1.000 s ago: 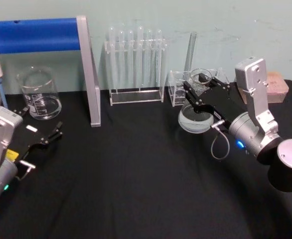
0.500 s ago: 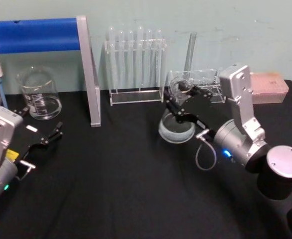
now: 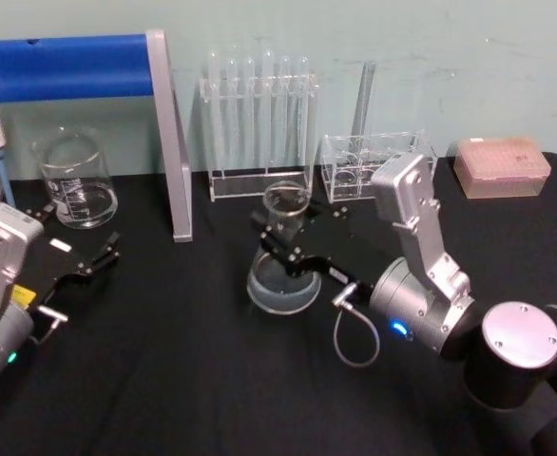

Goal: Grasp the erlenmeyer flask with one hand, shake it three times, then place it back.

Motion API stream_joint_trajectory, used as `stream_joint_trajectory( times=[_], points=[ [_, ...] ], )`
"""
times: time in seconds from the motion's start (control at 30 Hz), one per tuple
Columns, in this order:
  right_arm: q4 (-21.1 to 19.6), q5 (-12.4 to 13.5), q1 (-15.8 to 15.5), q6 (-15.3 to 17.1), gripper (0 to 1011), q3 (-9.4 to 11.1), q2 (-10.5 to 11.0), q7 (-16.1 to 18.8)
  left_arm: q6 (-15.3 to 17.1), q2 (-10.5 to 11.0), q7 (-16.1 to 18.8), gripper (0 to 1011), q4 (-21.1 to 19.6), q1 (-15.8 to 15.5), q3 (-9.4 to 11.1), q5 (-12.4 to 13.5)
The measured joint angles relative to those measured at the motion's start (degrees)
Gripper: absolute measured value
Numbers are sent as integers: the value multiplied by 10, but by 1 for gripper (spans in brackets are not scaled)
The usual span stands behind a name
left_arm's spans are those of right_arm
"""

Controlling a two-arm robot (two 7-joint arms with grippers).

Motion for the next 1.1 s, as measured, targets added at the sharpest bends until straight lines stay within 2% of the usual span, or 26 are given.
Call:
stream_joint_trajectory(
  times=[0.27,0.53,0.77,1.1],
  points=[
    [-17,9,-6,1,451,-24,11,15,0,0,0,1001,0,0,0,0],
    [-16,13,-2,1,451,-29,17,12,0,0,0,1001,0,0,0,0],
    [4,10,11,-5,451,-14,16,-11,0,0,0,1001,0,0,0,0],
    [41,-4,30,-15,451,25,13,-49,0,0,0,1001,0,0,0,0]
  ],
)
